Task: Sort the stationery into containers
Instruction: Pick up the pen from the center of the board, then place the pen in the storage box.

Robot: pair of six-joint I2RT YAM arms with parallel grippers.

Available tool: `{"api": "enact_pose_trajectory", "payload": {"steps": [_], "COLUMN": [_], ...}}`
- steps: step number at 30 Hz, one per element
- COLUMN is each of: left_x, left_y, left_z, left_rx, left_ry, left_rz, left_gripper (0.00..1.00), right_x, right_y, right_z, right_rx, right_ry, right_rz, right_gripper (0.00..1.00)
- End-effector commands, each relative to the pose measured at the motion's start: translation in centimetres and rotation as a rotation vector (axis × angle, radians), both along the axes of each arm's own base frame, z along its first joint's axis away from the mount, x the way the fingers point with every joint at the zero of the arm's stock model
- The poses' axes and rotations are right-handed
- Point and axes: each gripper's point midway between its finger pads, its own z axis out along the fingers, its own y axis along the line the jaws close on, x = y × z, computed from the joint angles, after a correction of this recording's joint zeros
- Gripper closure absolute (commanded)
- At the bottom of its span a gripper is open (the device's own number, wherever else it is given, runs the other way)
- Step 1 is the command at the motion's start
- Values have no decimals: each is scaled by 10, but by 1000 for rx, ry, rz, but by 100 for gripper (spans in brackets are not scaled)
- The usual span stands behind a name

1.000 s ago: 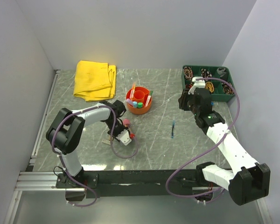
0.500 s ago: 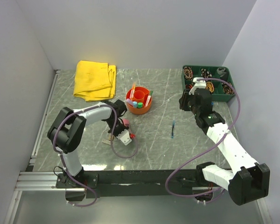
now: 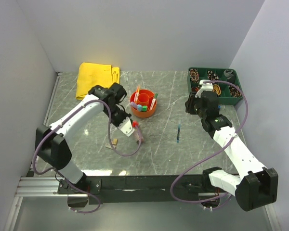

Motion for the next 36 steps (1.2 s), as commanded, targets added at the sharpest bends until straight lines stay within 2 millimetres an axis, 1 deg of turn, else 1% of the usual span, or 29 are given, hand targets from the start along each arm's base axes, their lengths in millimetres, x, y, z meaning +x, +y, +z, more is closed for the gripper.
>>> {"api": "enact_pose_trajectory", "payload": {"steps": [1, 2, 3, 4, 5, 6, 7, 8, 9, 10, 11, 12, 13, 14, 15, 16, 17, 18, 19, 21, 23, 26, 32, 36], "left_x": [0, 12, 35, 49, 49, 76, 79, 76, 80, 89, 94, 100, 113, 119, 127, 135, 143, 147, 155, 160, 165, 170, 177, 182], "left_y": [-53, -68, -95, -109, -116, -131, -133, -135, -136, -142, -147, -151, -156, -156, -156, -159, -160, -163, -166, -169, -171, -172, -173, -171], "left_z": [63, 84, 115, 137, 145, 195, 216, 203, 218, 220, 232, 232, 225, 230, 227, 216, 218, 215, 202, 193, 175, 154, 115, 99], "left_rx": [-287, -345, -505, -595, -628, -851, -947, -956, -1038, -1092, -1096, -1091, -1106, -1104, -1107, -1102, -1124, -1124, -1112, -1108, -1090, -1068, -1025, -1025], "left_ry": [123, 210, 191, 215, 397, 307, 340, 538, 554, 555, 574, 619, 655, 738, 761, 784, 768, 767, 776, 775, 782, 794, 835, 840], "left_rz": [104, 265, 291, 348, 493, 443, 463, 578, 560, 537, 532, 551, 556, 593, 609, 623, 633, 638, 655, 658, 679, 711, 767, 801], "left_gripper": [99, 99, 99, 99, 99, 99, 99, 99, 99, 99, 99, 98, 98, 97, 97, 97, 97, 97, 98, 98, 98, 99, 99, 99], "right_x": [5, 4, 5, 4, 3, 3, 3, 3, 4, 5, 6, 6, 7, 8, 8, 8, 9, 9, 8, 8, 6, 3, 4, 5], "right_y": [-13, -16, -22, -26, -28, -32, -34, -35, -36, -37, -37, -37, -37, -37, -37, -37, -37, -38, -39, -42, -41, -43, -45, -47], "right_z": [23, 22, 20, 19, 17, 16, 15, 15, 14, 13, 13, 12, 13, 13, 13, 14, 13, 12, 11, 7, 3, -4, -11, -15], "right_rx": [32, 47, 54, 61, 65, 63, 61, 60, 60, 60, 65, 67, 69, 70, 70, 71, 71, 71, 69, 69, 70, 70, 72, 74], "right_ry": [-63, -55, -50, -44, -31, -26, -25, -23, -20, -17, -18, -18, -17, -19, -19, -22, -20, -19, -18, -9, 1, 15, 30, 41], "right_rz": [-61, -77, -99, -112, -122, -132, -136, -141, -143, -146, -146, -147, -147, -148, -148, -148, -148, -150, -154, -161, -158, -162, -171, -176], "right_gripper": [60, 60, 61, 61, 61, 61, 61, 61, 61, 61, 62, 62, 62, 62, 62, 62, 62, 62, 62, 62, 62, 62, 62, 62]}}
